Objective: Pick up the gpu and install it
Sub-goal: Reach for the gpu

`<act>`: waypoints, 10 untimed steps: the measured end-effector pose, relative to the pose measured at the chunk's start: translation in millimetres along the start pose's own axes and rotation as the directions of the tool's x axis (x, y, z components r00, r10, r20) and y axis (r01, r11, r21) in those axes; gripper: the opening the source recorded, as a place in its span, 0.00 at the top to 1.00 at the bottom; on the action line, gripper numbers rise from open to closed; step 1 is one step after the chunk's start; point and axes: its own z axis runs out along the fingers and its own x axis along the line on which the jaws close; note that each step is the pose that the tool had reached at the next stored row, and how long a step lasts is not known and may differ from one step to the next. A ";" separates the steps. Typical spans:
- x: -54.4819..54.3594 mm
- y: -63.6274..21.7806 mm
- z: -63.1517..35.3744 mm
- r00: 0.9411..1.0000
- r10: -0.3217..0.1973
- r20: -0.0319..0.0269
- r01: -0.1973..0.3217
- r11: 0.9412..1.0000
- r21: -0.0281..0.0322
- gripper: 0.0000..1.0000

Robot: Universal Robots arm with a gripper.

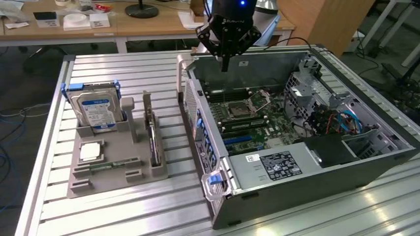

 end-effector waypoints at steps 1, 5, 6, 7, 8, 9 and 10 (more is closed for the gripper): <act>1.2 -0.1 0.0 1.000 0.000 0.000 0.000 1.000 0.000 0.89; 5.8 -0.4 -0.2 1.000 0.000 0.000 0.000 1.000 0.000 0.89; 6.9 -0.5 -0.2 1.000 0.000 0.000 0.000 1.000 0.000 0.89; 8.0 -0.6 -0.2 1.000 0.000 0.000 0.000 1.000 0.000 0.89; 8.8 -0.7 -0.2 1.000 0.000 0.000 0.000 1.000 0.000 0.89; 9.6 -0.7 -0.2 1.000 0.000 0.000 0.000 1.000 0.000 0.89; 10.4 -0.8 -0.3 1.000 0.000 0.000 0.000 1.000 0.000 0.89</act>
